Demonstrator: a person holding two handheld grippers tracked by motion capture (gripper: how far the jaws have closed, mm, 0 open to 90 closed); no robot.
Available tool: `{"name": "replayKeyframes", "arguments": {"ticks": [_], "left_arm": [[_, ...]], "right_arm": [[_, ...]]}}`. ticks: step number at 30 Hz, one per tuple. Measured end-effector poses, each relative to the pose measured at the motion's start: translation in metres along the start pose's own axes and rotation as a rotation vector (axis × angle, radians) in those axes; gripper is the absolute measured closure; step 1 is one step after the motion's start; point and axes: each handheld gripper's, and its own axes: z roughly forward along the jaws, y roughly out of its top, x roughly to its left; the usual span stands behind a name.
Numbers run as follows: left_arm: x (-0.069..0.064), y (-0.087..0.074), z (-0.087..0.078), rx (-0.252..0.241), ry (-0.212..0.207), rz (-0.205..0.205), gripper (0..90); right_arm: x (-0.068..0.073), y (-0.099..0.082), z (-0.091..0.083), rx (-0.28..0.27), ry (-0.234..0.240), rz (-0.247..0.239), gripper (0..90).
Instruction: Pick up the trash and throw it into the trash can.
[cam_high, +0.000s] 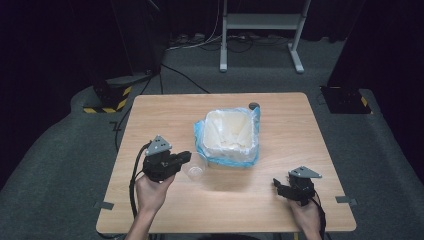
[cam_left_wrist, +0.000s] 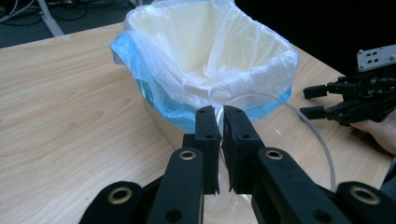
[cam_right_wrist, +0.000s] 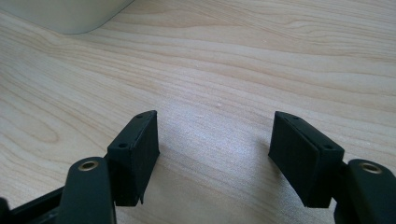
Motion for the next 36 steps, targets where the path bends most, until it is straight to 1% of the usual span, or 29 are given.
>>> {"name": "replayKeyframes", "arguments": {"ticks": [4, 6, 8, 9, 10, 11, 13, 16, 17, 18, 21, 24, 28, 29, 30, 32, 36], "left_arm": [[0.001, 0.005, -0.001, -0.007, -0.014, -0.021, 84.4], [0.001, 0.012, -0.004, -0.010, -0.022, -0.022, 84.5], [0.000, 0.014, -0.004, -0.010, -0.022, -0.017, 84.5], [0.000, 0.019, -0.006, -0.010, -0.025, -0.015, 84.4], [0.000, 0.019, -0.006, -0.010, -0.025, -0.015, 84.5], [0.002, 0.023, -0.007, -0.015, -0.042, -0.027, 84.5], [0.002, 0.025, -0.007, -0.017, -0.046, -0.033, 84.4], [0.002, 0.034, -0.008, -0.022, -0.043, -0.020, 84.5], [0.002, 0.038, -0.008, -0.027, -0.047, -0.010, 84.5], [0.002, 0.038, -0.008, -0.027, -0.047, -0.010, 84.4], [-0.004, 0.047, -0.006, -0.008, -0.046, 0.024, 84.4], [-0.007, 0.053, -0.007, 0.001, -0.047, 0.034, 84.4], [-0.009, 0.061, -0.010, 0.021, -0.049, 0.021, 84.4], [-0.009, 0.065, -0.012, 0.025, -0.045, 0.022, 84.4], [-0.009, 0.065, -0.012, 0.025, -0.045, 0.022, 84.4], [-0.009, 0.068, -0.012, 0.019, -0.045, 0.026, 84.4], [-0.005, 0.074, -0.009, -0.001, -0.065, 0.015, 84.4]], "right_arm": [[0.000, 0.000, 0.000, 0.000, 0.000, -0.001, 32.5], [0.000, 0.000, 0.000, 0.001, -0.001, 0.000, 32.4], [0.000, 0.000, 0.000, 0.001, -0.002, 0.000, 32.2], [0.000, -0.001, -0.001, 0.002, -0.005, 0.002, 32.0], [0.000, -0.001, -0.001, 0.002, -0.005, 0.002, 32.0], [0.000, 0.000, -0.001, 0.002, -0.004, 0.003, 32.0], [0.000, 0.000, -0.001, 0.002, -0.004, 0.003, 32.0], [0.000, 0.000, -0.001, 0.002, -0.004, 0.003, 32.0], [0.000, 0.000, -0.001, 0.002, -0.004, 0.002, 32.0], [0.000, 0.000, -0.001, 0.002, -0.004, 0.002, 32.0], [0.000, 0.000, -0.001, 0.002, -0.005, 0.002, 32.0], [0.000, 0.000, -0.001, 0.002, -0.004, 0.002, 32.0], [0.000, 0.000, -0.001, 0.002, -0.004, 0.001, 31.7], [0.000, 0.000, 0.000, 0.001, -0.006, 0.001, 31.5], [0.000, 0.000, 0.000, 0.002, -0.007, 0.004, 31.3], [0.000, 0.000, 0.000, 0.001, -0.006, 0.000, 31.2], [0.000, 0.000, 0.000, 0.001, -0.007, 0.001, 31.2]]}}
